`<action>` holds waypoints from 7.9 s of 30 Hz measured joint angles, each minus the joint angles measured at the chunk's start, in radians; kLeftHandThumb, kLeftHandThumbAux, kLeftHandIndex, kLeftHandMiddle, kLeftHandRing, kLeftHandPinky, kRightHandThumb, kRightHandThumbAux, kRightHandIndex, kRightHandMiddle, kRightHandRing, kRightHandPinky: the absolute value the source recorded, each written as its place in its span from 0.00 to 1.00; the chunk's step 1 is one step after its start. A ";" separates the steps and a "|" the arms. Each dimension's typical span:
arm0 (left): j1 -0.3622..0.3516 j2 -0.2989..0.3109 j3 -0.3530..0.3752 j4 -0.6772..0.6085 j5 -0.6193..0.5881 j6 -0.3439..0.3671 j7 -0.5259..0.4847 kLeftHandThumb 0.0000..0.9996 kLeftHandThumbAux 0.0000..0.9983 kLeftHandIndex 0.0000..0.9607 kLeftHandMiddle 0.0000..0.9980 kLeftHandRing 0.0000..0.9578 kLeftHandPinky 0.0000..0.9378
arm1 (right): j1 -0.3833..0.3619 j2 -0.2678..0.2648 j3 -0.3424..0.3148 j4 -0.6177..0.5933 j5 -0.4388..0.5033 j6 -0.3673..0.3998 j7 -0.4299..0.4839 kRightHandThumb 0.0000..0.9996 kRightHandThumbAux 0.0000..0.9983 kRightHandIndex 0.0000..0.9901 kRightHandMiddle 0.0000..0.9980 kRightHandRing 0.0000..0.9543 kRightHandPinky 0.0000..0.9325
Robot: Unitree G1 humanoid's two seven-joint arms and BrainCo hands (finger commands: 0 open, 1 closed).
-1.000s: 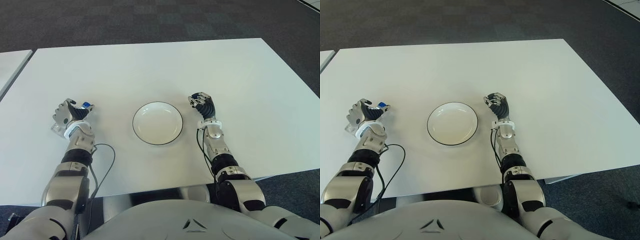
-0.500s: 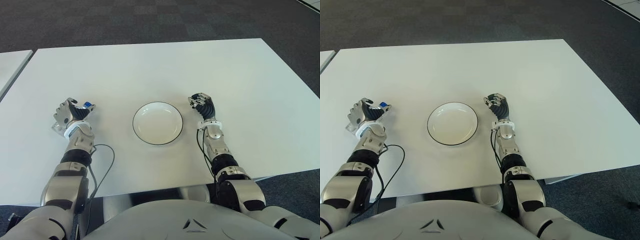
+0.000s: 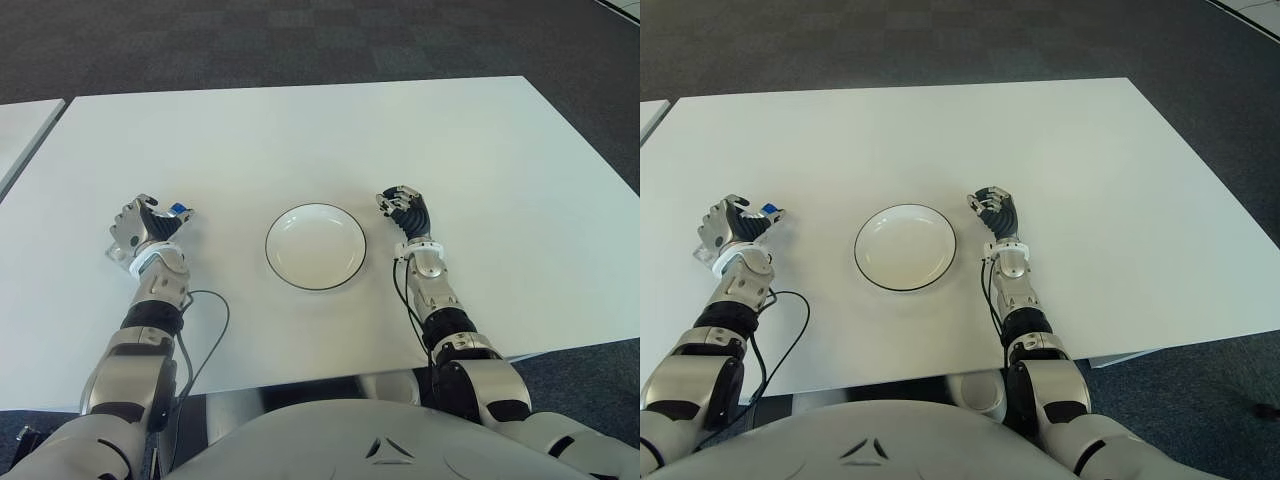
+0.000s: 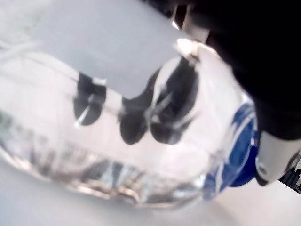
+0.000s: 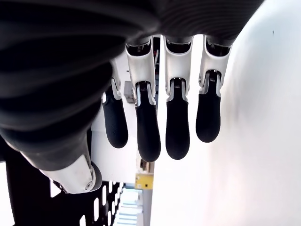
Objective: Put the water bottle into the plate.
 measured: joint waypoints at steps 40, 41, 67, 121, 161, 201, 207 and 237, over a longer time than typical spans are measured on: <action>0.059 0.029 -0.296 -0.230 0.254 0.556 -0.230 0.55 0.15 0.00 0.00 0.00 0.00 | -0.001 0.000 0.004 -0.002 -0.003 0.000 -0.011 0.71 0.73 0.43 0.52 0.55 0.56; 0.058 0.029 -0.297 -0.218 0.257 0.553 -0.221 0.55 0.15 0.00 0.00 0.00 0.00 | -0.001 0.000 0.004 -0.002 -0.003 0.000 -0.013 0.71 0.73 0.43 0.52 0.55 0.56; 0.004 0.007 -0.273 -0.016 0.246 0.480 -0.020 0.52 0.13 0.00 0.00 0.00 0.00 | -0.001 0.001 0.013 -0.012 -0.003 0.000 -0.021 0.71 0.73 0.44 0.51 0.55 0.56; 0.207 -0.027 -0.248 -0.394 0.265 0.648 0.004 0.57 0.14 0.00 0.00 0.00 0.00 | 0.016 0.001 0.028 -0.034 -0.009 -0.030 -0.011 0.71 0.73 0.43 0.51 0.55 0.58; 0.115 0.014 -0.270 -0.300 0.291 0.689 -0.189 0.49 0.15 0.00 0.00 0.00 0.00 | 0.018 -0.001 0.044 -0.042 -0.021 -0.030 -0.013 0.71 0.73 0.43 0.51 0.55 0.57; -0.149 0.020 -0.208 0.308 0.224 0.315 -0.039 0.47 0.13 0.00 0.00 0.00 0.00 | 0.032 -0.009 0.040 -0.068 -0.012 -0.029 -0.003 0.71 0.73 0.43 0.51 0.55 0.58; -0.149 0.020 -0.208 0.308 0.217 0.304 -0.039 0.48 0.14 0.00 0.00 0.00 0.00 | 0.032 -0.009 0.040 -0.074 -0.011 -0.029 -0.003 0.71 0.73 0.43 0.51 0.54 0.57; -0.194 0.017 -0.132 0.340 0.142 0.318 -0.019 0.85 0.66 0.43 0.54 0.80 0.85 | 0.032 -0.013 0.039 -0.081 -0.004 -0.029 0.003 0.71 0.73 0.43 0.51 0.55 0.59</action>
